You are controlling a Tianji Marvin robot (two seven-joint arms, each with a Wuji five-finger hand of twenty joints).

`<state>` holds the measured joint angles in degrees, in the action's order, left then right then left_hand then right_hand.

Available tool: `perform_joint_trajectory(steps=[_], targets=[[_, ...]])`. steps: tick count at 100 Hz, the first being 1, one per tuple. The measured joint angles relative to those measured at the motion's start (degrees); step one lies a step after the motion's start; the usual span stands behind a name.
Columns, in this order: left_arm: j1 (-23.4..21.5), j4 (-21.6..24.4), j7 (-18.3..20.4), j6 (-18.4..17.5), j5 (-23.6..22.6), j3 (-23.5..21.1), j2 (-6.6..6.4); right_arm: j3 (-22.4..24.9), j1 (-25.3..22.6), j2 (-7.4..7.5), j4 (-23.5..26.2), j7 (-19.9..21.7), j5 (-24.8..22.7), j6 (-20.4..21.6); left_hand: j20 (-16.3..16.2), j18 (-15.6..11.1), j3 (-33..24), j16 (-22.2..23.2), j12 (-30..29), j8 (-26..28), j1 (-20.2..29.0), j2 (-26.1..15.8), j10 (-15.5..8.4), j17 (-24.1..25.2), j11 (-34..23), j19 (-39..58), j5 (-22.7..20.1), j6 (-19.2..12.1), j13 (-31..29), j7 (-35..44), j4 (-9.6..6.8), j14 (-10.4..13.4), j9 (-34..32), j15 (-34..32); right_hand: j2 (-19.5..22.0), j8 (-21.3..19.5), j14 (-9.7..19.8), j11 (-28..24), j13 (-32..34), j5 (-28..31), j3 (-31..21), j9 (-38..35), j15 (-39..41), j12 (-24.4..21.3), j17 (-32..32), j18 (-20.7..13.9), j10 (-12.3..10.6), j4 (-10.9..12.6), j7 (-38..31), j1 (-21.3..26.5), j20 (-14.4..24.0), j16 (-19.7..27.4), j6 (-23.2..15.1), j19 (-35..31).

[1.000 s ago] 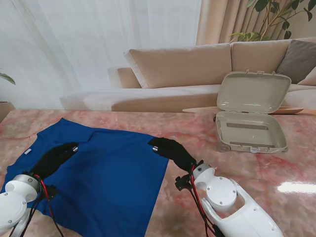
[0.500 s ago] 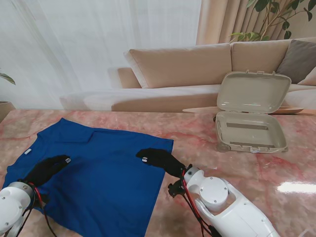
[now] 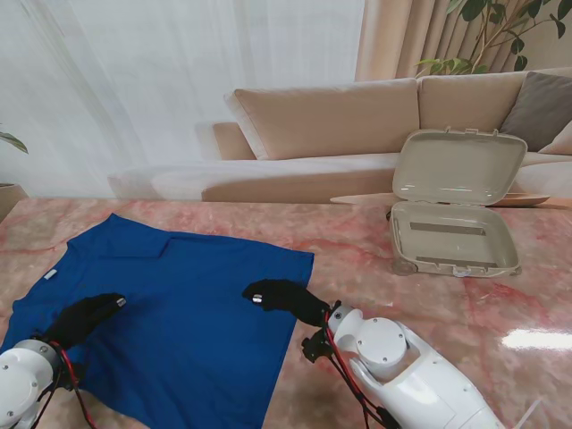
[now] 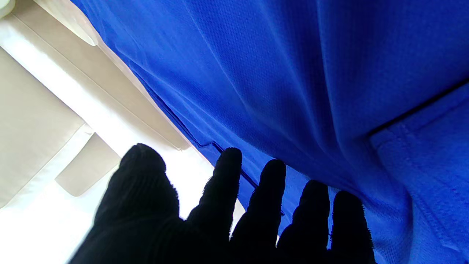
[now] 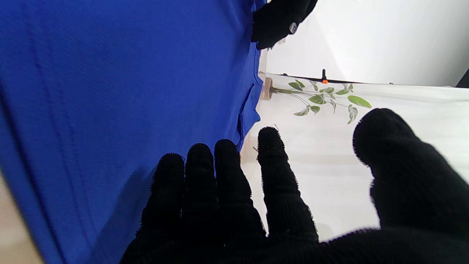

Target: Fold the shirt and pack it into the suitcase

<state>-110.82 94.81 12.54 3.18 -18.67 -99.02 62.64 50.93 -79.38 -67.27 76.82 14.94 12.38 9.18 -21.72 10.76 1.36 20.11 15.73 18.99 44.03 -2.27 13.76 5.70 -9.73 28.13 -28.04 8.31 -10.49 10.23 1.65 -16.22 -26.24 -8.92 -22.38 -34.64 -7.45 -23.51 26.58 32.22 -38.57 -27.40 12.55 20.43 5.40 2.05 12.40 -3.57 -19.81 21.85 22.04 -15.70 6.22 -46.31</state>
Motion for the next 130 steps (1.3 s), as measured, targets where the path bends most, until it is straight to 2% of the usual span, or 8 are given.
perform_joint_trajectory(steps=[25, 34, 47, 85, 90, 130], targets=[[-0.7, 0.4, 0.2, 0.2, 0.2, 0.1, -0.24, 0.0, 1.2, 0.50, -2.1, 2.3, -1.6, -1.5, 0.2, -2.3, 0.0, -0.1, 0.0, 0.0, 0.0, 0.0, -0.1, 0.6, 0.0, -1.4, 0.0, 0.0, 0.4, 0.0, 0.00, 2.2, 0.0, 0.2, 0.0, 0.0, 0.0, -0.3, -0.3, 0.0, -0.6, 0.4, 0.1, 0.4, -0.6, -0.2, 0.0, 0.0, 0.0, 0.0, -0.7, 0.0, 0.0, 0.0], [-0.9, 0.6, 0.2, 0.2, 0.2, 0.2, -0.34, 0.4, 1.2, 0.64, -2.3, 2.3, -2.8, -2.0, 0.2, -2.6, 0.0, -0.1, 0.0, 0.0, 0.0, 0.0, -0.1, 0.6, 0.0, -1.4, 0.0, 0.0, 0.4, 0.0, 0.00, 2.6, 0.0, 0.2, 0.0, 0.0, 1.6, -0.4, -0.3, 0.0, -0.7, 0.4, 0.1, 0.5, -0.6, -2.9, -0.2, 0.0, 0.0, 0.0, -0.7, 0.0, 0.0, -1.5], [-1.1, 0.9, 0.3, 0.1, 0.2, 0.5, -0.38, 1.1, 1.3, 0.88, -2.3, 2.5, -4.0, -2.3, 0.2, -2.7, 0.0, -0.1, 0.0, 0.0, 0.0, 0.0, -0.1, 0.7, 0.0, -1.4, 0.0, 0.0, 0.4, 0.0, 0.00, 2.6, 0.0, 0.2, 0.0, 0.0, 2.5, -0.4, -0.3, 0.0, -1.2, 0.9, 0.1, 0.5, -0.6, -4.0, -0.9, 0.0, -0.2, 0.0, -0.7, 0.0, 0.0, -1.6], [-4.0, 5.3, 1.7, 1.6, 1.3, 1.7, -0.72, 3.4, 1.4, 1.69, -2.2, 4.1, -6.7, -3.8, -1.4, -2.6, 0.0, -0.1, 0.0, 0.0, 0.0, 0.0, -0.1, 0.7, 0.0, -1.2, 0.0, 0.0, 0.1, 0.0, 0.00, 2.6, 0.0, 0.2, 0.1, -0.6, 3.9, -1.1, -0.3, -0.1, -1.2, 0.9, 1.0, 0.5, -0.6, -5.6, -2.0, 0.0, -0.6, 0.0, -0.7, 0.0, 0.0, -3.0], [-4.5, 6.1, 1.8, 1.9, 1.4, 2.0, -0.73, 4.0, 1.4, 1.78, -2.2, 4.4, -7.1, -4.1, -2.7, -2.3, 0.0, 0.0, 0.0, 0.0, 0.0, 0.0, -0.1, 0.7, 0.0, 0.9, 0.0, 0.0, -0.9, 0.0, 0.00, 2.6, 0.0, 0.2, 0.1, -0.6, 4.2, -1.1, -0.3, -0.1, -1.2, 0.9, 1.0, 0.5, -0.6, -5.9, -2.3, 0.0, -0.7, 0.0, -0.6, 0.0, 0.0, -3.2], [-6.2, 11.4, 5.4, 6.0, -0.7, 4.5, -1.45, 10.3, -0.1, 2.65, -1.1, 5.6, -11.9, -7.9, -5.9, -1.1, 0.0, 0.5, 0.0, 0.0, 0.0, 0.0, -0.1, 0.4, 0.0, 7.5, 0.0, 0.0, -0.9, 0.0, 0.00, 2.6, 0.0, 0.2, 0.4, -0.7, 5.5, -1.6, -0.1, -0.1, -1.2, 1.0, 1.3, 0.5, -0.4, -7.4, -3.2, 0.0, -0.7, 0.0, -0.6, 0.0, 0.0, -4.5]])
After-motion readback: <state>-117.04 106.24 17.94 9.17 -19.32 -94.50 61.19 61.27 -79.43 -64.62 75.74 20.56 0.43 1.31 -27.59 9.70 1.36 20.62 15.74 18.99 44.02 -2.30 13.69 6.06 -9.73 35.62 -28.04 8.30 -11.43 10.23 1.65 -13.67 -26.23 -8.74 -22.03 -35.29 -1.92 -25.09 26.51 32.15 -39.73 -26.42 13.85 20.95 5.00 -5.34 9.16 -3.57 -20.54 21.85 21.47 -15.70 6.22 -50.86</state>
